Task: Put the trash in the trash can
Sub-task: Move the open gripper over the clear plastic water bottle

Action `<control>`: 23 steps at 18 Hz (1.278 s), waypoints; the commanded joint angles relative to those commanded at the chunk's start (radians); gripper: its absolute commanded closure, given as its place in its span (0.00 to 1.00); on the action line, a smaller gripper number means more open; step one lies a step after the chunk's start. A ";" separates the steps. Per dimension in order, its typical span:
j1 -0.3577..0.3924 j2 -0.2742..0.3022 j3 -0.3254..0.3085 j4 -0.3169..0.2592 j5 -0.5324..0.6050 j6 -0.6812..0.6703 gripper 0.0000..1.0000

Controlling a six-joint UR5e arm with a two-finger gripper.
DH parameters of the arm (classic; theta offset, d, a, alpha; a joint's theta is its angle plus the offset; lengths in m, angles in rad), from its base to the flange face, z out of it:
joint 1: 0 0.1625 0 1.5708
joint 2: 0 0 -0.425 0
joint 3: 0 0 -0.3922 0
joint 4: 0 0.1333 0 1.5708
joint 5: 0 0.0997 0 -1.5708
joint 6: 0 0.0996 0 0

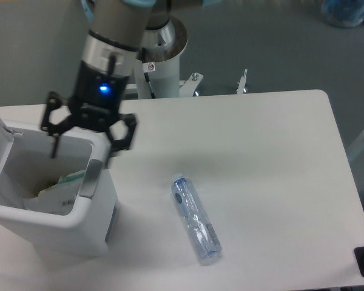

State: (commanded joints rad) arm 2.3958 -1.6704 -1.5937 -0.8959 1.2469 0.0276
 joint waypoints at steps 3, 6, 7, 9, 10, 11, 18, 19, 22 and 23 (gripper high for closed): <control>0.064 -0.073 0.021 0.006 0.029 -0.002 0.00; 0.114 -0.164 0.066 0.006 0.029 0.000 0.00; 0.121 -0.216 0.089 0.005 0.032 0.000 0.00; 0.126 -0.284 0.103 -0.001 0.086 0.002 0.00; 0.126 -0.298 0.103 0.000 0.112 0.002 0.00; 0.128 -0.311 0.106 0.000 0.124 0.005 0.00; 0.126 -0.454 0.205 -0.005 0.137 0.011 0.00; 0.123 -0.463 0.208 -0.005 0.161 0.011 0.00; 0.117 -0.468 0.195 0.002 0.203 0.002 0.00; 0.117 -0.471 0.195 0.005 0.201 -0.003 0.00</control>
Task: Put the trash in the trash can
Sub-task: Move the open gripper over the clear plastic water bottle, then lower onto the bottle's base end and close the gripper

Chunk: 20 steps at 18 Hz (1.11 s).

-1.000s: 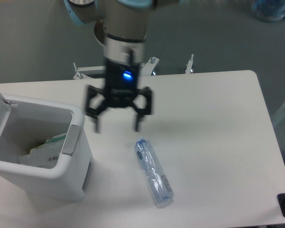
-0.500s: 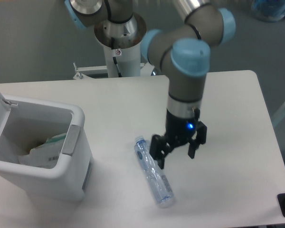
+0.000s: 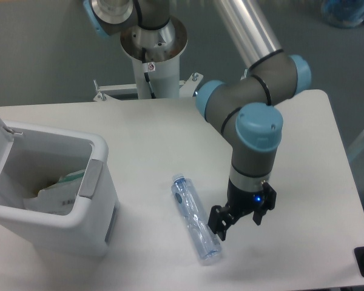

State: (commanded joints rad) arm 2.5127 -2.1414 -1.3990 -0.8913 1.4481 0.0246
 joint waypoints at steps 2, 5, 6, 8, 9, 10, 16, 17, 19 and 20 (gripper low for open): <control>0.000 -0.005 0.000 0.002 -0.002 -0.002 0.00; -0.008 -0.018 0.000 0.006 0.015 0.008 0.00; -0.021 -0.028 0.003 0.006 0.035 0.011 0.00; -0.046 -0.046 0.011 0.000 0.064 0.003 0.00; -0.058 -0.055 0.015 -0.003 0.066 0.003 0.00; -0.064 -0.060 0.024 0.000 0.064 0.005 0.00; -0.095 -0.104 0.051 -0.014 0.063 0.027 0.00; -0.095 -0.109 0.049 -0.015 0.067 0.040 0.00; -0.106 -0.115 0.045 -0.017 0.067 0.055 0.00; -0.107 -0.117 0.046 -0.018 0.067 0.061 0.00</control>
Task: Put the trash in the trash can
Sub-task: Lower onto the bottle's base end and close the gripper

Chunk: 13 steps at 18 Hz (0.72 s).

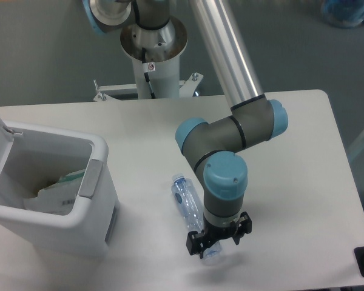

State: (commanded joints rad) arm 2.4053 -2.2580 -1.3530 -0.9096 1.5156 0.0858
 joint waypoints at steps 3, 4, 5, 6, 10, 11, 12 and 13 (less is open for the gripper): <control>0.000 -0.015 -0.002 0.005 0.000 0.002 0.00; -0.002 -0.020 -0.003 0.005 0.000 0.002 0.00; -0.002 -0.021 -0.005 0.003 0.000 0.002 0.00; -0.002 -0.020 -0.006 0.003 0.000 0.002 0.00; -0.002 -0.025 -0.006 0.002 0.000 0.002 0.00; -0.002 -0.026 -0.006 0.002 0.000 0.003 0.00; -0.002 -0.028 -0.005 0.002 0.000 0.003 0.00; -0.002 -0.028 -0.005 0.003 0.000 0.003 0.00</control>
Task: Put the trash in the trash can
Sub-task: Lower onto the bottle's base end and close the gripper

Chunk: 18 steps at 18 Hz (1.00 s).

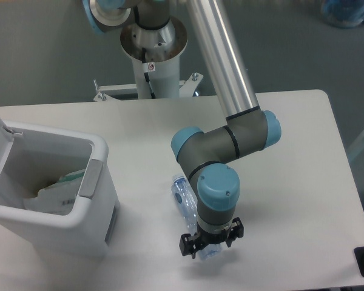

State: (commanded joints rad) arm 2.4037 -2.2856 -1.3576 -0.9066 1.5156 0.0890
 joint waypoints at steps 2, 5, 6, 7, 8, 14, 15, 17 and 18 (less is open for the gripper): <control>0.000 -0.011 0.000 0.002 0.002 0.000 0.00; 0.000 -0.015 0.003 0.005 0.005 0.000 0.00; 0.000 -0.023 0.005 0.003 0.011 0.000 0.00; 0.000 -0.026 0.003 0.005 0.024 0.000 0.00; 0.000 -0.029 0.002 0.006 0.038 0.000 0.00; -0.008 -0.046 0.008 0.009 0.038 0.005 0.00; -0.008 -0.046 0.008 0.009 0.038 0.003 0.00; -0.009 -0.046 0.008 0.009 0.037 0.003 0.00; -0.015 -0.048 0.008 0.009 0.037 0.003 0.00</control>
State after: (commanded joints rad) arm 2.3885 -2.3332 -1.3499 -0.8974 1.5524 0.0920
